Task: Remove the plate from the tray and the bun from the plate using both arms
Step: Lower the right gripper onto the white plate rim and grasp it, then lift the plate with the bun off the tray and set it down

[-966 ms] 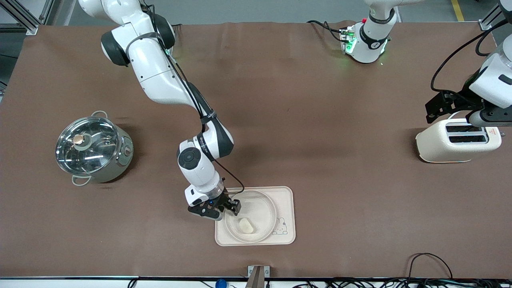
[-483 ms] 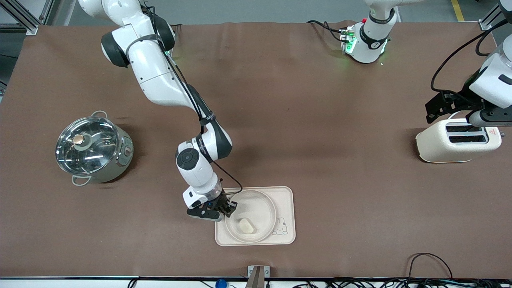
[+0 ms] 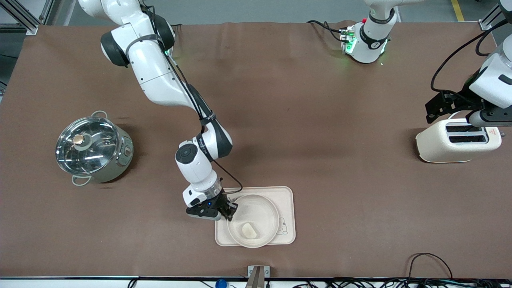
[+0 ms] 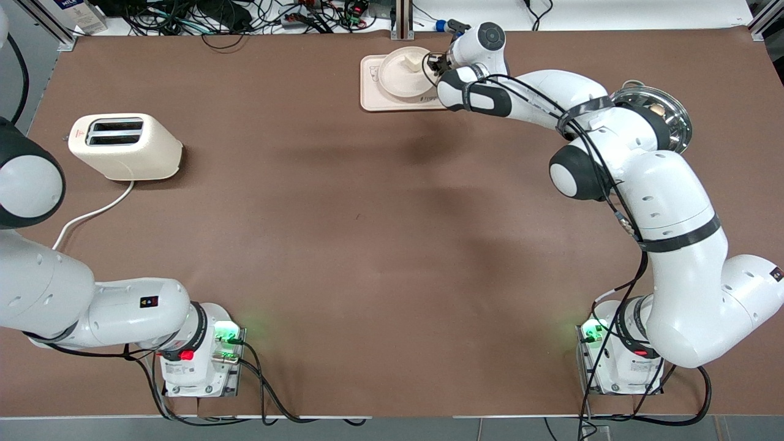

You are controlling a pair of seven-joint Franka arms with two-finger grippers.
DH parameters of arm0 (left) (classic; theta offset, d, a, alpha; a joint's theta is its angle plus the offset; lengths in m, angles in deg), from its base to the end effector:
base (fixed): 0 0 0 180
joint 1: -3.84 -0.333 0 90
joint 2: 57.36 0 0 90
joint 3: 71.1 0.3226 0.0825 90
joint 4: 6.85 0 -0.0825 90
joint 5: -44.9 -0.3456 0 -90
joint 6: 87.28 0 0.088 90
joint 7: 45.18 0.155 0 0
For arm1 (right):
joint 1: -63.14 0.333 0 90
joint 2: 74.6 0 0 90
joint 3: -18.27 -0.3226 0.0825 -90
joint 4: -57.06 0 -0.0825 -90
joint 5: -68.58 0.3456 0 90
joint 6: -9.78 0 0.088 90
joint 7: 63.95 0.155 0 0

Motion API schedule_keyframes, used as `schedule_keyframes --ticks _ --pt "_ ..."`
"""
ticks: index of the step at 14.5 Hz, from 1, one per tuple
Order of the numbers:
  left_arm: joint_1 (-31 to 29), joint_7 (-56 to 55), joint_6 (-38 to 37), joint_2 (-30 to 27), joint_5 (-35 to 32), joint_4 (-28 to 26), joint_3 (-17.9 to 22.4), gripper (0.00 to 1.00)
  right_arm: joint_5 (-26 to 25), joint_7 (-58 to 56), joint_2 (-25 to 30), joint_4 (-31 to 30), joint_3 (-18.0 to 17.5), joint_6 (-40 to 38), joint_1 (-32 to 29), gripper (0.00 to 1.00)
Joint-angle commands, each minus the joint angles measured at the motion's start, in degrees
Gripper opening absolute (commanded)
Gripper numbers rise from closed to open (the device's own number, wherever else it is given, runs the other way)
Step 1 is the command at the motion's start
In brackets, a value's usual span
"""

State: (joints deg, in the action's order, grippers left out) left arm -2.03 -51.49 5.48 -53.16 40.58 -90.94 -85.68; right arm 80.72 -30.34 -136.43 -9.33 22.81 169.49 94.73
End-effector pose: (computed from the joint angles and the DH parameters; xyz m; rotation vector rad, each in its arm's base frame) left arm 0.5442 -0.0666 0.5953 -3.0920 0.0635 -0.1347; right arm 0.7064 0.3794 0.1787 -2.7175 0.3152 -0.6199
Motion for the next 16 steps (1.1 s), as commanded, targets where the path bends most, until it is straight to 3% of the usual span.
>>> schedule_keyframes --ticks 1,3,7,10,16 --pt "-0.1 0.9 -1.0 0.2 -0.1 0.9 0.1 1.0 0.1 0.2 12.4 -18.0 -2.9 4.4 0.1 0.01" --pt "0.0 0.6 -1.0 0.2 -0.1 0.9 0.1 1.0 0.0 0.0 15.8 -25.2 -6.0 9.6 -0.9 0.0" --pt "0.1 0.6 -1.0 0.2 -0.1 1.0 0.1 1.0 0.0 -0.3 19.8 -36.4 -6.9 17.1 0.7 0.0" --pt "0.0 0.8 -1.0 0.2 -0.2 1.0 0.1 1.0 0.0 -0.5 21.7 -42.5 -8.8 22.6 1.2 0.0" --pt "0.3 -0.2 -1.0 0.1 0.0 1.0 -0.1 1.0 -0.5 -0.7 24.1 -54.0 -9.0 31.8 2.7 0.0"
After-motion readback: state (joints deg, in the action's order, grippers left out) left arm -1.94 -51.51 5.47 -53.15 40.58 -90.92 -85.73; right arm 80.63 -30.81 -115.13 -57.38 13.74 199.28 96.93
